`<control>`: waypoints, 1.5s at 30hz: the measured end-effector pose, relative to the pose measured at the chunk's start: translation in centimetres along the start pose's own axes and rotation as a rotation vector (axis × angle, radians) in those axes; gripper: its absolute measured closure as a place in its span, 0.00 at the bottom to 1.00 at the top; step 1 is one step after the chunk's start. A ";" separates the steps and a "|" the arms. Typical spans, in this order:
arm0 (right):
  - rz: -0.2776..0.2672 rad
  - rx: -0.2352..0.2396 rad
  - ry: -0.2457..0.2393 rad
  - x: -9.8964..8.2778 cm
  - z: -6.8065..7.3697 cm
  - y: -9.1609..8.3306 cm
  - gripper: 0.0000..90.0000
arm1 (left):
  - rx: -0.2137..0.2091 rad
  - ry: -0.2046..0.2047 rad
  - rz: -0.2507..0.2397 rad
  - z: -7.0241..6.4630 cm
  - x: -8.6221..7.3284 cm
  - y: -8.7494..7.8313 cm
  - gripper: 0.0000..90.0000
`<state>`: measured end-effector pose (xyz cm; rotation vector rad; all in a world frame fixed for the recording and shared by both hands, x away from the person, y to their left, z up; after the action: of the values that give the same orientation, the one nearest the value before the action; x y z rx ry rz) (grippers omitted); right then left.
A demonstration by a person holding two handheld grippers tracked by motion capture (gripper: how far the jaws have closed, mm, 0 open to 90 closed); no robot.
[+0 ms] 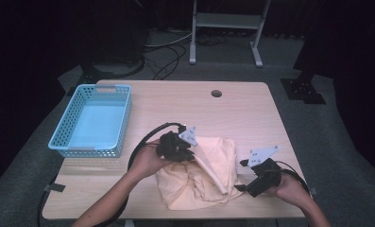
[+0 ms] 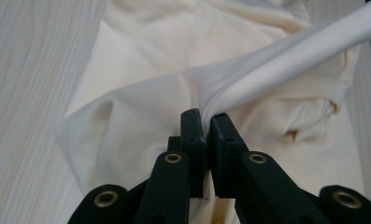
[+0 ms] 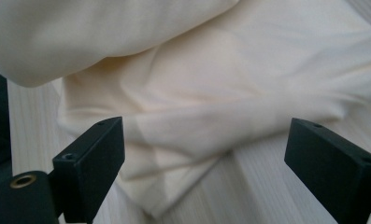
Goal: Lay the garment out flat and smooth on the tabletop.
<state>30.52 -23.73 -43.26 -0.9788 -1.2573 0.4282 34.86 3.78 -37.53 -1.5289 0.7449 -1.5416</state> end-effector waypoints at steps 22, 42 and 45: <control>0.053 0.062 -0.043 4.2 0.4 5.0 0.13 | 0.072 -0.053 0.204 1.7 -9.0 -1.0 0.93; 0.093 0.014 -0.045 0.9 -3.1 3.0 0.14 | 0.173 -0.083 0.278 6.0 -8.0 1.2 0.92; 0.092 0.010 -0.042 0.6 -3.5 2.8 0.14 | 0.181 -0.110 0.275 7.1 -7.9 1.4 0.92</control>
<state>34.58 -23.11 -45.12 -1.0263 -1.2496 0.5284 41.50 10.85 -42.10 -1.3075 0.7003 -1.2738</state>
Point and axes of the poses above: each handheld gripper's, and its own axes: y roughly forward along the jaws, x roughly out of its top, z roughly to its left, the point moved 3 cm from there along y, roughly forward along the jaws, and after that the axes turned 4 degrees about z, right-handed, at the moved point
